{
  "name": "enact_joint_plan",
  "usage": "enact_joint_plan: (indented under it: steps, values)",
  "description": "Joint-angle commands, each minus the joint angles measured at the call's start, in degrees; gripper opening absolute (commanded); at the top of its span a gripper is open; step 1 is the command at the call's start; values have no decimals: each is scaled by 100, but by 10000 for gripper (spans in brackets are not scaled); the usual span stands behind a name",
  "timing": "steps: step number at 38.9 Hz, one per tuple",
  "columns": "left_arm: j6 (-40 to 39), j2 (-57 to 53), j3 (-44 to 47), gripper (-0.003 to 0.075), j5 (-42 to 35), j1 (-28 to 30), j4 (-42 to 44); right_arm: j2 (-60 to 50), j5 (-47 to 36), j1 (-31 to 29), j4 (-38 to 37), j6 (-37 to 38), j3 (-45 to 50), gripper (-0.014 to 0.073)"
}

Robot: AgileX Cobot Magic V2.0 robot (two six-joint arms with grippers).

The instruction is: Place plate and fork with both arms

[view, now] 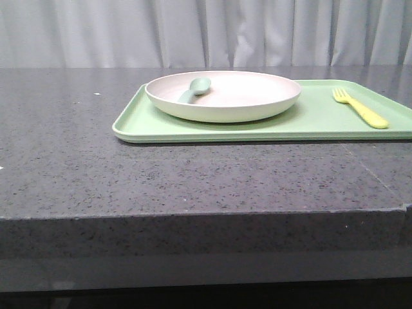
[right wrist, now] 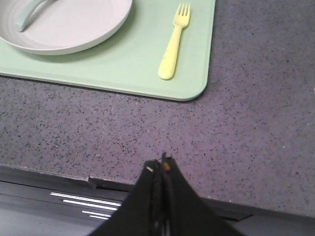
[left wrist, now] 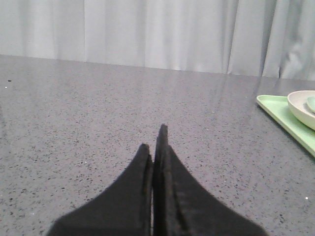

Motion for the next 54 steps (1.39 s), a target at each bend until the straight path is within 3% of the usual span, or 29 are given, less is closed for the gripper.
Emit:
enact_joint_plan:
  steps: [1,35,39,46,54]
  values:
    - [-10,-122,12,-18,-541,-32,-30,13,-406,-11,-66,-60,-125,-67]
    - [-10,-112,12,-18,-541,-32,-30,-135,-531,-65,-172,-60,64,-67]
    - [-10,-112,12,-18,-541,-32,-30,-619,-1355,-397,-148,-60,806,-67]
    - [-10,-112,12,-18,-541,-32,-30,-2061,-3920,-865,-134,-60,2869,-67]
    - [-10,-112,12,-18,-541,-32,-30,-3092,-5188,-1080,-134,-60,4043,-67]
